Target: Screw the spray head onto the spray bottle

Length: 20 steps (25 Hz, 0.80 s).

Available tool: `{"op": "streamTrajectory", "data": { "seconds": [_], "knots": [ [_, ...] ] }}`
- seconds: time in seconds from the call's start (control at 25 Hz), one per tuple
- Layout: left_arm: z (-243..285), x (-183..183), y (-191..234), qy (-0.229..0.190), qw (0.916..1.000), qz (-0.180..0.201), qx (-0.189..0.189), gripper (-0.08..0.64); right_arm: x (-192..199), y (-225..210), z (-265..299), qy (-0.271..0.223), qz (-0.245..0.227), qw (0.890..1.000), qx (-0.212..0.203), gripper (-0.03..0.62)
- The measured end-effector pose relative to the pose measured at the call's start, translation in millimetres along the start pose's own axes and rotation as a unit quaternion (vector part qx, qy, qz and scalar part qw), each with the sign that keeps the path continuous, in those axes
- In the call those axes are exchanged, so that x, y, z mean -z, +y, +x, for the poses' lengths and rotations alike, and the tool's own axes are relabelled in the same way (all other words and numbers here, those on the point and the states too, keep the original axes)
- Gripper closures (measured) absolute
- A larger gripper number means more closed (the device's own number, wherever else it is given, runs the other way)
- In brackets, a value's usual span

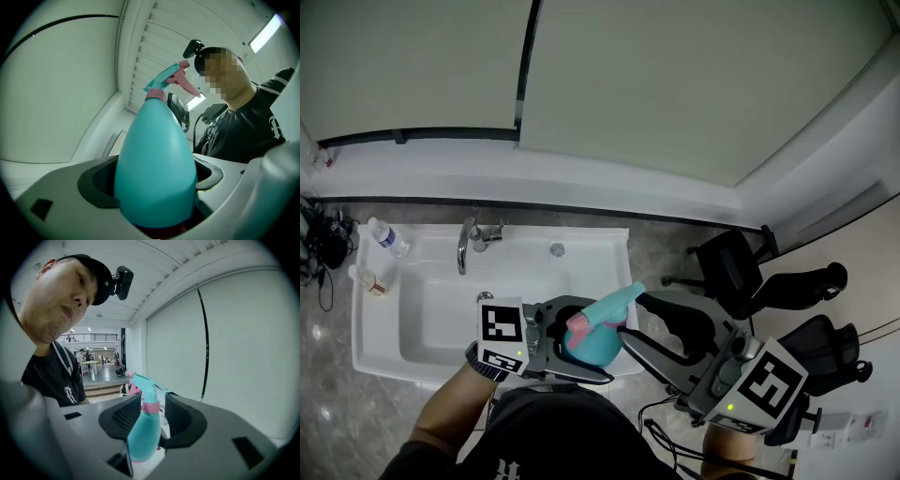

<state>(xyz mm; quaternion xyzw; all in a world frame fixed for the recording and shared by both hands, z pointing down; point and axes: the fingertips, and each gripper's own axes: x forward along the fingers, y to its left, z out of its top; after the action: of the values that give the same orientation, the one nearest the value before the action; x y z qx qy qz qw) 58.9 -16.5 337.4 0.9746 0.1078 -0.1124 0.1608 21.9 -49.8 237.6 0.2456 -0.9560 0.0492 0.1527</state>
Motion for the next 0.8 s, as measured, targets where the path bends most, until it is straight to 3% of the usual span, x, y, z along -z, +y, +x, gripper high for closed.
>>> {"op": "streamTrajectory", "data": {
  "seconds": [0.16,0.32,0.48,0.64,0.72,0.8],
  "knots": [
    [-1.4,4.7,1.4,0.033,0.9989,0.029,-0.015,0.129,3.3,1.0,1.3,-0.008,0.011,1.0,-0.012,0.448],
    [-4.0,7.1,-4.3,0.066,0.9964,0.052,-0.011,0.129,-0.4,11.7,-2.8,-0.056,0.037,0.995,-0.077,0.448],
    [-4.1,4.1,-19.2,0.062,0.997,0.037,0.029,0.129,-4.8,20.1,-11.0,-0.114,0.043,0.975,-0.187,0.446],
    [-0.1,9.4,-32.7,0.076,0.9942,0.017,0.074,0.129,-9.8,36.1,-2.6,-0.136,0.014,0.949,-0.285,0.446],
    [0.5,11.2,-36.1,0.084,0.9925,0.008,0.088,0.129,-13.5,47.6,2.8,-0.136,-0.009,0.941,-0.309,0.446],
    [-0.9,11.4,-38.0,0.089,0.9916,0.005,0.094,0.129,-15.5,53.2,6.5,-0.136,-0.028,0.94,-0.312,0.446]
  ]
}}
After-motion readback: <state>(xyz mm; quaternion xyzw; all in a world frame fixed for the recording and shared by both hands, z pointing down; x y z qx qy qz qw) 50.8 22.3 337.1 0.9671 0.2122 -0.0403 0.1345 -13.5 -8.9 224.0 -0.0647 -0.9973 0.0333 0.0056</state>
